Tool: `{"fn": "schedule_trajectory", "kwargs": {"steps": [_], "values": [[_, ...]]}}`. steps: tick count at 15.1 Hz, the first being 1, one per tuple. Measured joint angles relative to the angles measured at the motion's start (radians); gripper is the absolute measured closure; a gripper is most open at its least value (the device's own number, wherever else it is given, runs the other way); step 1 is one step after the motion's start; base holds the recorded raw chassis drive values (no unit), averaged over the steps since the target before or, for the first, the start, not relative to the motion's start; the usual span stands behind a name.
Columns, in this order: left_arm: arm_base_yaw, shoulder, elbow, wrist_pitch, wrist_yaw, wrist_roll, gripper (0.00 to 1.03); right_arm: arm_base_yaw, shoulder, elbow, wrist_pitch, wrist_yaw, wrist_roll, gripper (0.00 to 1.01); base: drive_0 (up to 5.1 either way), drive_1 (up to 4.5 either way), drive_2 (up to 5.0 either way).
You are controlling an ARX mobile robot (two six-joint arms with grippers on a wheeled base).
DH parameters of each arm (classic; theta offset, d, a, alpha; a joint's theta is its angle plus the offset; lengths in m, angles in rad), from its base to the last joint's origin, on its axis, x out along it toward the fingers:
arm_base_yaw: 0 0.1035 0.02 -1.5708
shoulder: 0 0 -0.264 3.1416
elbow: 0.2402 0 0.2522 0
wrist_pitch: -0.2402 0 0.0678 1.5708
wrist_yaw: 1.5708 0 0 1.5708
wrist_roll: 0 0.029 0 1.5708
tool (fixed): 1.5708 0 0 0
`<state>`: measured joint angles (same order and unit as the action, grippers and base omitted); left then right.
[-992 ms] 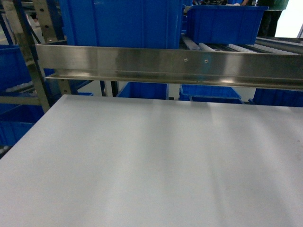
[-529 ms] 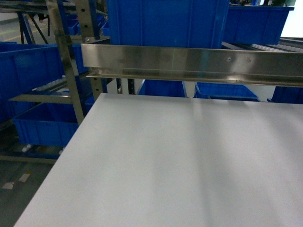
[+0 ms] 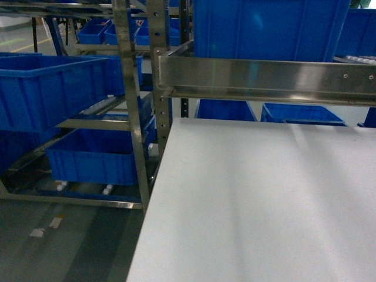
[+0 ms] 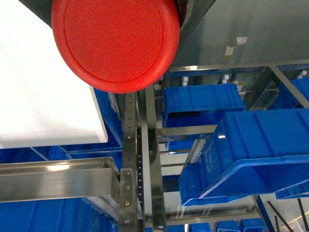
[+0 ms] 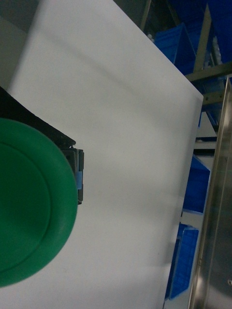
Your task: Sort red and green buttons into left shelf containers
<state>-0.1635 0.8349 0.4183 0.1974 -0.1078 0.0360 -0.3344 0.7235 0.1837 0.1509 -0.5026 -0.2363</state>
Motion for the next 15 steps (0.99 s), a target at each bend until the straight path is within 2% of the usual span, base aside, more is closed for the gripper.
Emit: {"fn": "schedule_trajectory", "kwargs": {"steps": [15], "values": [[0.000,0.000,0.000,-0.005,0.000,0.000,0.78,0.000,0.000,0.000,-0.003,0.000,0.000,0.75,-4.9,2.42,2.4]]}}
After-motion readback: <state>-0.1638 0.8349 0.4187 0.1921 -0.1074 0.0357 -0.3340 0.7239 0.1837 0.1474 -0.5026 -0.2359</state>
